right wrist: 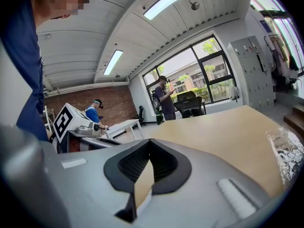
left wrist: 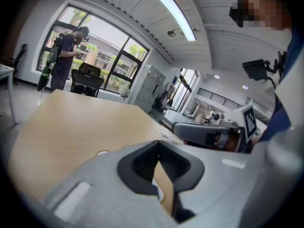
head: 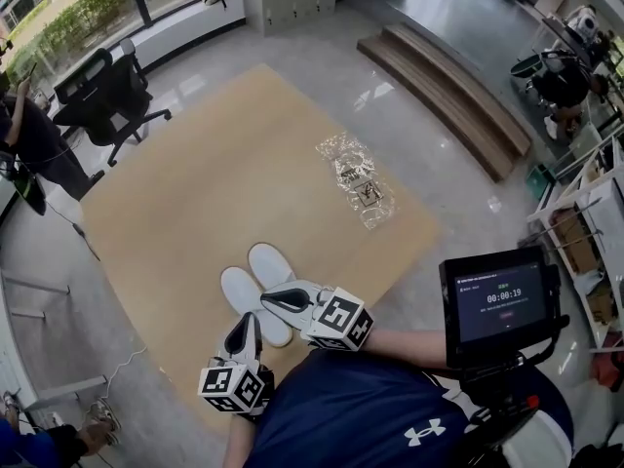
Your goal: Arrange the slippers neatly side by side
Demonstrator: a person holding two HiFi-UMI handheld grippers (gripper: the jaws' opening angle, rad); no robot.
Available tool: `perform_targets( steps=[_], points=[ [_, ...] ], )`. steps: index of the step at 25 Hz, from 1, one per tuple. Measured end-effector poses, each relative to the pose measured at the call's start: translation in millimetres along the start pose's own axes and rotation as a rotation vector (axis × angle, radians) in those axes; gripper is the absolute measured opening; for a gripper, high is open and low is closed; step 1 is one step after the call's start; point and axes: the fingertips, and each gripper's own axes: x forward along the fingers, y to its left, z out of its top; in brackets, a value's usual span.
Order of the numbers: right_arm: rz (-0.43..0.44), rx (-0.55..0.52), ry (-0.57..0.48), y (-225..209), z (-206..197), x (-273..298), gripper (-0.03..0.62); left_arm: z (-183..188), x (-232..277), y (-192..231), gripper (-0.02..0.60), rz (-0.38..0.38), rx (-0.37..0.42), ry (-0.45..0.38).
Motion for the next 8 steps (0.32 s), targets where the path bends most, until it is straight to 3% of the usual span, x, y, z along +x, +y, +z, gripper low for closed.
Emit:
perform_targets(
  steps=[8],
  points=[
    [-0.03, -0.029, 0.015, -5.7, -3.6, 0.1, 0.011, -10.9, 6.7, 5.2, 0.003, -0.024, -0.029, 0.007]
  ],
)
